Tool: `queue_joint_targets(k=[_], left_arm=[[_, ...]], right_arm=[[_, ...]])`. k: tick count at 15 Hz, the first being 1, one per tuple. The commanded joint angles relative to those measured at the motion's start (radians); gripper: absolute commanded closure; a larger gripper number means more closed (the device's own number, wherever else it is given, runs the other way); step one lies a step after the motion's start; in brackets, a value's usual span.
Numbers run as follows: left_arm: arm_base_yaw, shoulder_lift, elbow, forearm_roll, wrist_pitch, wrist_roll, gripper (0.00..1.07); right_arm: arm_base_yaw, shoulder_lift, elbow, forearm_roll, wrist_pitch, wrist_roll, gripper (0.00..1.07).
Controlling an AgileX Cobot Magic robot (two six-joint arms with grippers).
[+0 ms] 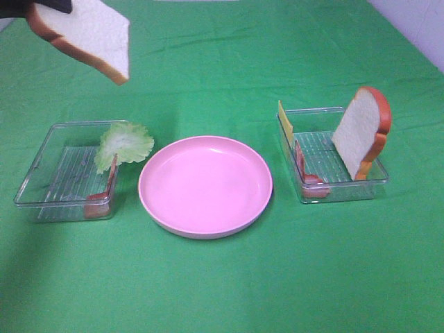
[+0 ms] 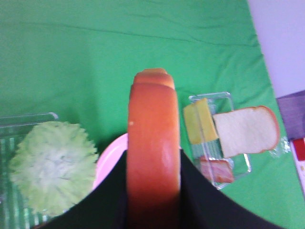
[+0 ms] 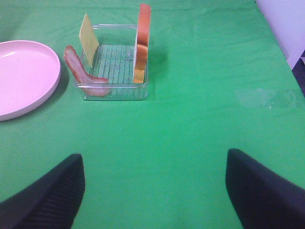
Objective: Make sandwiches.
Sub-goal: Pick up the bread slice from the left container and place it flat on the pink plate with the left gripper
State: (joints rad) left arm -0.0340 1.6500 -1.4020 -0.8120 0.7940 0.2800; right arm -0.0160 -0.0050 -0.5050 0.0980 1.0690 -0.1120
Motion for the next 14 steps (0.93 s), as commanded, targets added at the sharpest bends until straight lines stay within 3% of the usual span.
queue_joint_targets(k=[1, 3, 10, 14], left_arm=[[-0.018, 0.051, -0.003, -0.200, 0.058, 0.166, 1.07], [-0.070, 0.104, -0.003, -0.237, 0.085, 0.200, 1.07], [-0.297, 0.320, -0.003, -0.237, 0.021, 0.202, 1.07], [-0.336, 0.399, -0.003, -0.261, -0.064, 0.149, 1.07]], right_arm=[[-0.006, -0.016, -0.001, -0.001, -0.008, -0.010, 0.31], [-0.006, -0.016, -0.001, -0.001, -0.008, -0.010, 0.31], [-0.006, -0.016, -0.001, -0.001, -0.008, -0.010, 0.31], [-0.006, -0.016, -0.001, -0.001, -0.008, -0.010, 0.31]])
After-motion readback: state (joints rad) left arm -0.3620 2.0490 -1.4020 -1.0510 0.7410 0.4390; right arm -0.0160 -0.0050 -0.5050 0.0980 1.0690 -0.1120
